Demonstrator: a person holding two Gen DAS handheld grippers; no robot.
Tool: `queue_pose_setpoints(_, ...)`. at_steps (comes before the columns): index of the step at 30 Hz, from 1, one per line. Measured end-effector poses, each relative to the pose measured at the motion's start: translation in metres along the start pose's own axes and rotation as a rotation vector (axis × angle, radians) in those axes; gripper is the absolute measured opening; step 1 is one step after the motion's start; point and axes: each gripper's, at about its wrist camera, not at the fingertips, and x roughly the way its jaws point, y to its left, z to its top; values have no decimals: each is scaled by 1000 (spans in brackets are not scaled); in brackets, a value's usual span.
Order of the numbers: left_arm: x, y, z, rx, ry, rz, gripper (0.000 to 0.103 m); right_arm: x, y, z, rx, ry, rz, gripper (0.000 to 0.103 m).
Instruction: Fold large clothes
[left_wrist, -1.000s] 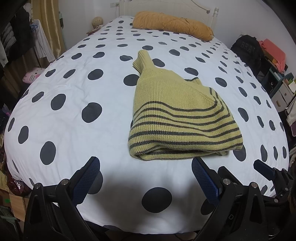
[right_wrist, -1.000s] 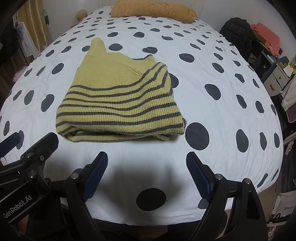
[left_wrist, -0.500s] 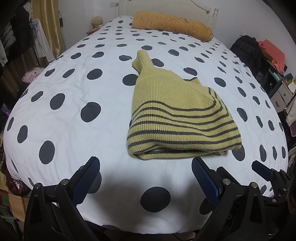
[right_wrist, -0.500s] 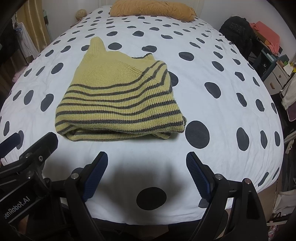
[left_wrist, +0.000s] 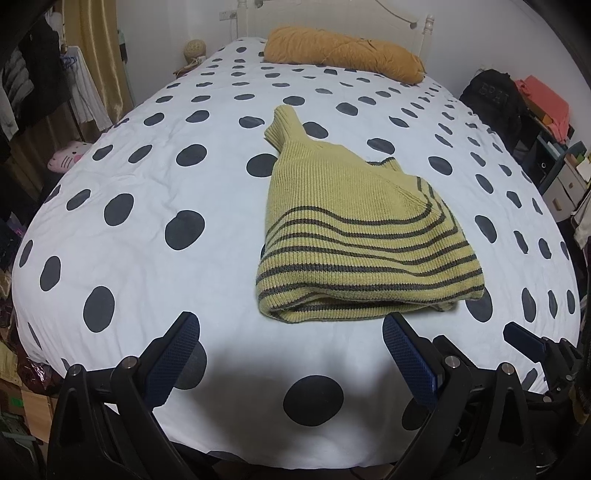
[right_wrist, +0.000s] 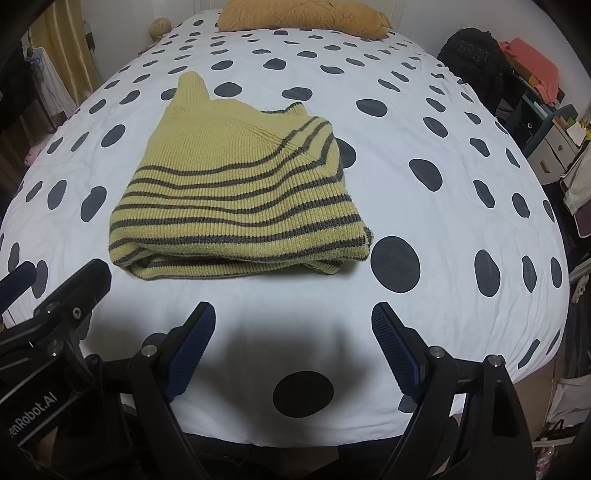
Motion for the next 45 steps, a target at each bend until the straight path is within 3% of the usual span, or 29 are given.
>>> queue_pose_setpoints(45, 4, 3, 0, -3, 3, -13, 100, 4, 0, 1, -10, 9, -14, 87)
